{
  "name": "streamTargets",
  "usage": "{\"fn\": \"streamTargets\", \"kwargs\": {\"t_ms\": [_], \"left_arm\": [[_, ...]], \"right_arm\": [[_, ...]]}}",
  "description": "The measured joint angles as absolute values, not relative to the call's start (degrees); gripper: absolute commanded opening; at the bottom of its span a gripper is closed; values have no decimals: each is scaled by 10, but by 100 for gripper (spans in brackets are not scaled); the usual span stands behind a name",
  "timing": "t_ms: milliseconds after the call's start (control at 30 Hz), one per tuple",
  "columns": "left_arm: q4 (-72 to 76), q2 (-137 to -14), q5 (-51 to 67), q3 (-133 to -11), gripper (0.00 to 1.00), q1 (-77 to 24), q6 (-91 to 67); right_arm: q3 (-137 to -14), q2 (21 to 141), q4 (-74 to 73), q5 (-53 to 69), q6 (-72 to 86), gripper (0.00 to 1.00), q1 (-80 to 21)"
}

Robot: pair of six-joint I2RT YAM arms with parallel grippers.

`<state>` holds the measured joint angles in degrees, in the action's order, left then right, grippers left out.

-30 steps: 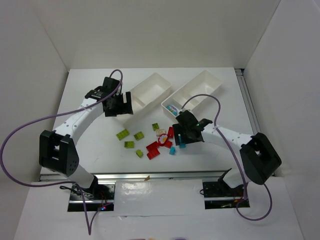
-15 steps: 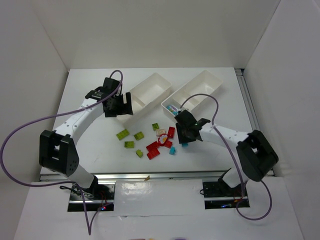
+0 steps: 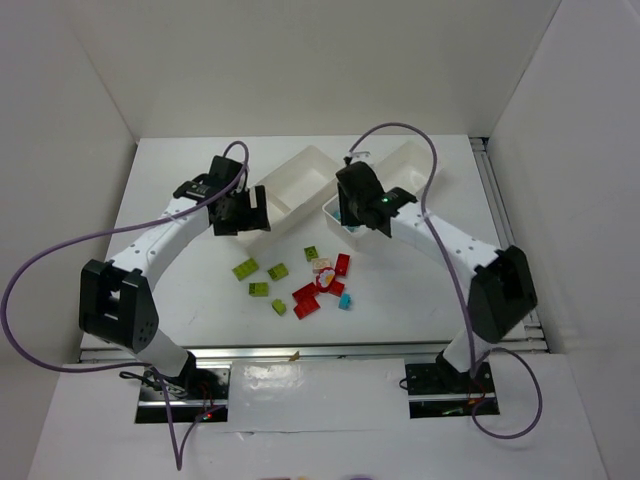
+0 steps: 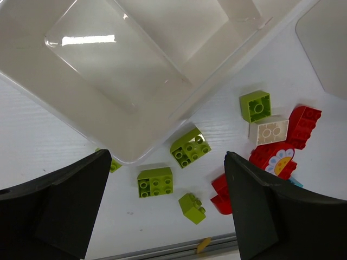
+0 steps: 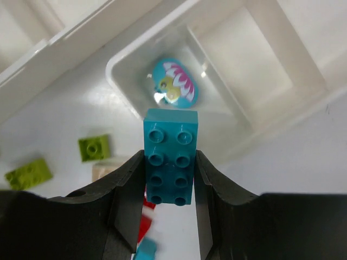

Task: Sort the legos into containers by color

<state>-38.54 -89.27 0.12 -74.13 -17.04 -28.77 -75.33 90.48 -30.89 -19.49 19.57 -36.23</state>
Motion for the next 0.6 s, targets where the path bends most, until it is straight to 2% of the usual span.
{"fn": "streamTargets", "kwargs": {"t_ms": [100, 167, 200, 233, 300, 367, 500, 600], "left_arm": [[-385, -893, 2, -741, 96, -171, -287], [-385, -893, 2, -741, 96, -171, -287], [-386, -893, 1, -741, 96, -171, -287], [-386, -893, 1, -741, 96, -171, -287], [-386, -893, 1, -741, 96, -171, -287], [-386, -893, 1, -741, 96, -171, -287], [-386, -893, 1, -741, 96, -171, -287], [-386, -893, 1, -741, 96, -171, -286]], "right_arm": [[-795, 984, -296, -197, 178, 43, -344], [-805, 1016, -290, -198, 172, 51, -334], [-807, 1026, -290, -199, 169, 59, -329], [-808, 1034, -289, -199, 168, 74, -325], [-811, 1042, -287, -203, 163, 80, -320], [-813, 1043, -284, -204, 160, 80, -317], [-811, 1029, -280, -203, 163, 66, -318], [-775, 980, -275, -202, 174, 66, -326]]}}
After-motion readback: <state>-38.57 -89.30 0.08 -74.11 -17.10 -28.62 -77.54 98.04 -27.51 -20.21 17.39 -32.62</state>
